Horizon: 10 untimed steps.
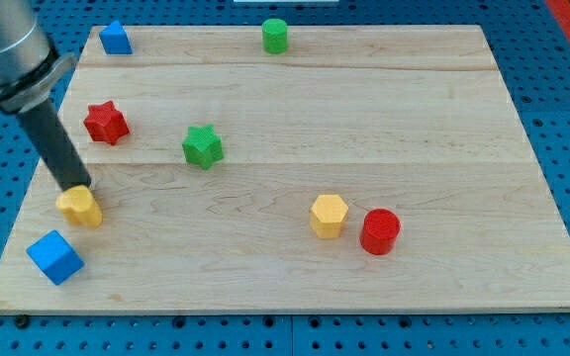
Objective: Push the red star parallel to the bottom of the green star
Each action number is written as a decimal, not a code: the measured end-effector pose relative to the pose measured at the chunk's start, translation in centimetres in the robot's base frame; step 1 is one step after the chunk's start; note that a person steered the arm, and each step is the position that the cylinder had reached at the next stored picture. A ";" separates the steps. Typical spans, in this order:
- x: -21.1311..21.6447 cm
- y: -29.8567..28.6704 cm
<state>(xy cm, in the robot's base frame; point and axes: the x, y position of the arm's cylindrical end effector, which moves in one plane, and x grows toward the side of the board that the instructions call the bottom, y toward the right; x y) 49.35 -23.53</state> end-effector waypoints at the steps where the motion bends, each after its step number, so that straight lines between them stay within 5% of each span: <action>1: 2.4 -0.5; 5: -4.8 17.1; 7: -7.5 9.0; 9: -12.9 12.2; 10: -13.2 6.5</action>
<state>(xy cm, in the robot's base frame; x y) 36.17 -16.99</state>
